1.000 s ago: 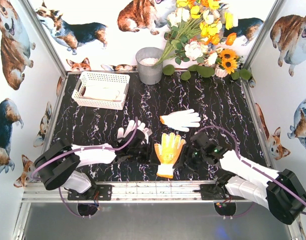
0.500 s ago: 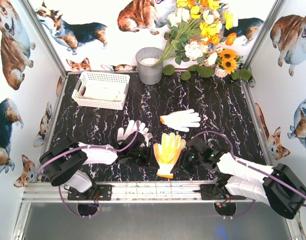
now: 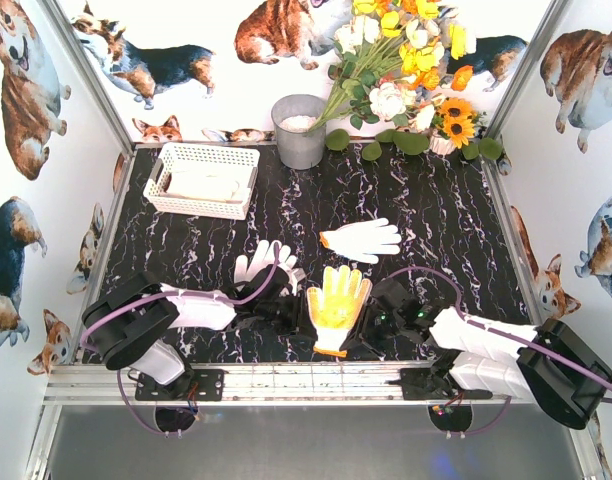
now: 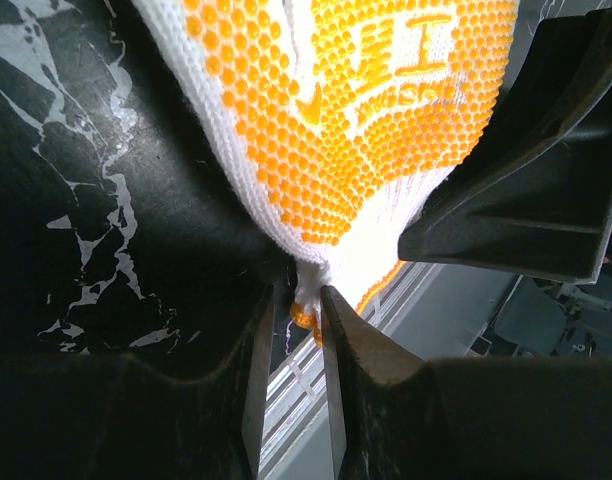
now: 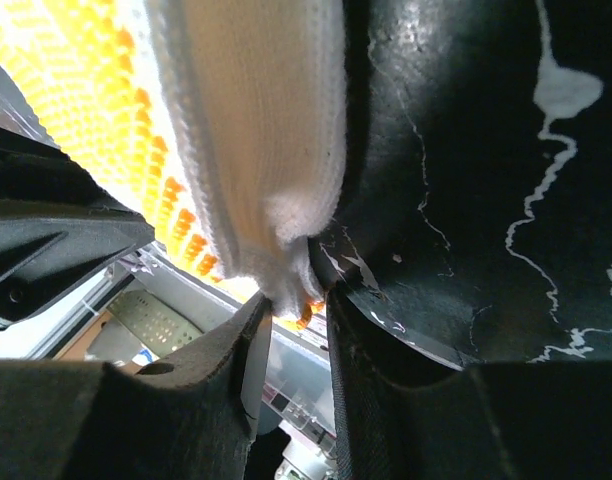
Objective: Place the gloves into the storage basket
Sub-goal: Pair the glove with the glove.
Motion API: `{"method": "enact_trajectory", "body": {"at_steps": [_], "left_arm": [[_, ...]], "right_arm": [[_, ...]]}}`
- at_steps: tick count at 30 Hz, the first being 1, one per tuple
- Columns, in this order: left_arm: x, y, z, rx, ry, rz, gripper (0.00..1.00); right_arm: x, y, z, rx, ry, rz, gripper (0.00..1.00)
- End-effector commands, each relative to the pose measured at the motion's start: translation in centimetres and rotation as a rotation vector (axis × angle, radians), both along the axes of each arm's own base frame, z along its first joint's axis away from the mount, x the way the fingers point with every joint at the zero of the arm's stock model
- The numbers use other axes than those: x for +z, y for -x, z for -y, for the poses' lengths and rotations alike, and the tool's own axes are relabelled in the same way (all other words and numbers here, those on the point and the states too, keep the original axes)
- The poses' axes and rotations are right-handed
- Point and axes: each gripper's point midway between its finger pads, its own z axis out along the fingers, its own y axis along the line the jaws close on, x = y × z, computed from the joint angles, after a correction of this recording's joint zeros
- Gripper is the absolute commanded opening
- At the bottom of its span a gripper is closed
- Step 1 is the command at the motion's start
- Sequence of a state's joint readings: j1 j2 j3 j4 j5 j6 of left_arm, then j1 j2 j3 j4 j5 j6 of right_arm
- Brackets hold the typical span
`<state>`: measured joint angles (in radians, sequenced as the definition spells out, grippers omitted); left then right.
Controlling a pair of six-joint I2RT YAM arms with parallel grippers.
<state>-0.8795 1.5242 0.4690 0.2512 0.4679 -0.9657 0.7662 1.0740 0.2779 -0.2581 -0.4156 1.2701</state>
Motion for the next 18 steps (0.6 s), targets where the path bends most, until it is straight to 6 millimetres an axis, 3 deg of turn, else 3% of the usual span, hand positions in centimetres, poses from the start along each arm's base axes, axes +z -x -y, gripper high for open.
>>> {"method": "enact_trajectory", "body": {"at_steps": [1,6,10,18], "left_arm": [[-0.4,0.4,-0.2,-0.008,0.007,-0.013,0.20],[0.1,0.4,0.2,-0.003,0.036,-0.020,0.20],[0.1,0.7,0.0,0.005,0.039,-0.035,0.23],[0.0,1.4,-0.3,0.019,0.062,-0.073,0.38]], "right_arm": [[-0.2,-0.1,-0.2,-0.008,-0.008,0.016,0.32],[-0.5,-0.3,-0.4,-0.011,-0.005,0.013,0.31],[-0.6,-0.4,-0.2,-0.027,0.009,0.013,0.24],[-1.6,-0.1,0.8,-0.035,0.073,-0.010,0.09]]}}
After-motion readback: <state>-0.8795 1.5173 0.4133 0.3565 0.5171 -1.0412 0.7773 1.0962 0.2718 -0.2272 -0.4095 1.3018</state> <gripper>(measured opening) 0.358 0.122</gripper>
